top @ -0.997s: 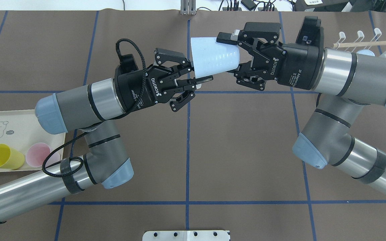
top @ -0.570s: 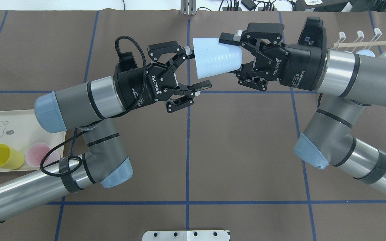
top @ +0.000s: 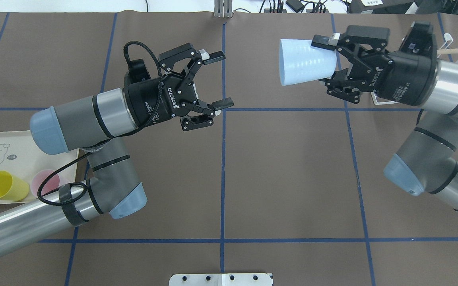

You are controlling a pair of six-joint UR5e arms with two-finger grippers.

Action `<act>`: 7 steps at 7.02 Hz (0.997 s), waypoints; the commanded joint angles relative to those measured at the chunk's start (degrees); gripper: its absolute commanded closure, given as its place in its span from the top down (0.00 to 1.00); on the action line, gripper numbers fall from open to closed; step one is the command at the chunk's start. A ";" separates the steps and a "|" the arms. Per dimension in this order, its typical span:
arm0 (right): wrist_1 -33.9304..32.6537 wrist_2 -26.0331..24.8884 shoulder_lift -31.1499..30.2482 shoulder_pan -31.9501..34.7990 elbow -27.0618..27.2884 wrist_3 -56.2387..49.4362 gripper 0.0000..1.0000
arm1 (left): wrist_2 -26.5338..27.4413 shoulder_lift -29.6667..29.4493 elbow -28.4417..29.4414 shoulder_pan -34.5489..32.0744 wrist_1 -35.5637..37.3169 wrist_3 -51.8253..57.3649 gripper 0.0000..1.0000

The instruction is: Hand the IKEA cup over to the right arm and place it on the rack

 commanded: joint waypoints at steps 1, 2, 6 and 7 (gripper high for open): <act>0.10 0.96 -4.20 4.51 -2.20 -5.91 0.00 | 0.00 0.25 0.01 -0.49 0.00 0.79 0.99; 0.01 -1.04 -6.74 5.41 -3.61 -16.76 0.00 | 0.00 0.25 0.09 -0.49 0.00 0.79 0.99; -1.30 12.90 -6.34 24.07 -19.22 -36.38 0.00 | 0.09 0.25 0.79 -0.41 0.09 1.14 0.99; -4.79 18.14 -6.24 28.40 -20.58 -44.21 0.00 | 0.09 0.25 0.88 -0.40 0.09 1.15 0.99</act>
